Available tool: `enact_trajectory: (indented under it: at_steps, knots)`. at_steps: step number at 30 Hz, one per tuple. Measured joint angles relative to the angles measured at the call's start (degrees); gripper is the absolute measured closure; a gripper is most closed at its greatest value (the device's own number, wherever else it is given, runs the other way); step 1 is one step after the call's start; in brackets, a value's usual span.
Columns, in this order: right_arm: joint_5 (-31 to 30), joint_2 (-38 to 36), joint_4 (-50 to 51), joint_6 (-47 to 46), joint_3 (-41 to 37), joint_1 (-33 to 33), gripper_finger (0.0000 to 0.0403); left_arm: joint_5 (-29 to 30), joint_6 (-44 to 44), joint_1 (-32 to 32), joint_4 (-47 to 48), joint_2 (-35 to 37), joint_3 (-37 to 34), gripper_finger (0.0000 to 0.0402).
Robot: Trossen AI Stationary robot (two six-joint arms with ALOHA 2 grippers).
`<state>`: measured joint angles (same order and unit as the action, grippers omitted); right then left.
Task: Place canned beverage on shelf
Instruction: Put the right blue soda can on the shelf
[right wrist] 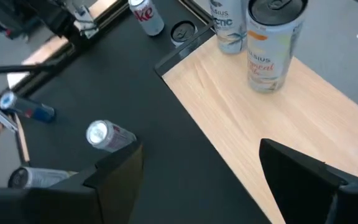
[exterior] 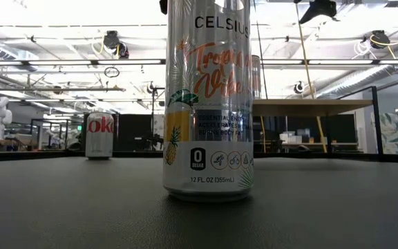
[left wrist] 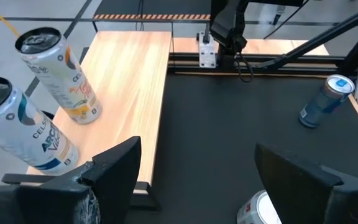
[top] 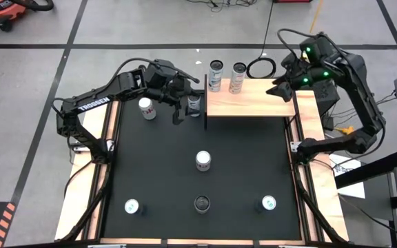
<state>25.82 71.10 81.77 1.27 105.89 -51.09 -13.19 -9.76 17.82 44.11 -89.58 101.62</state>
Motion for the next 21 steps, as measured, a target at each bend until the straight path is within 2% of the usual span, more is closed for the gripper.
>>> enact_trajectory:
  at_steps: [14, 21]
  knots:
    - [-0.2, -2.5, 2.0, -5.4, 0.0, 5.1, 0.0103, 0.0, 0.0, 0.0, 0.4, 0.0, 0.0, 0.0084]
    - [-0.5, -2.8, 8.3, -10.4, 0.0, 8.3, 0.0103, 0.0, 0.0, 0.0, 0.4, 0.0, 0.0, 0.0084]
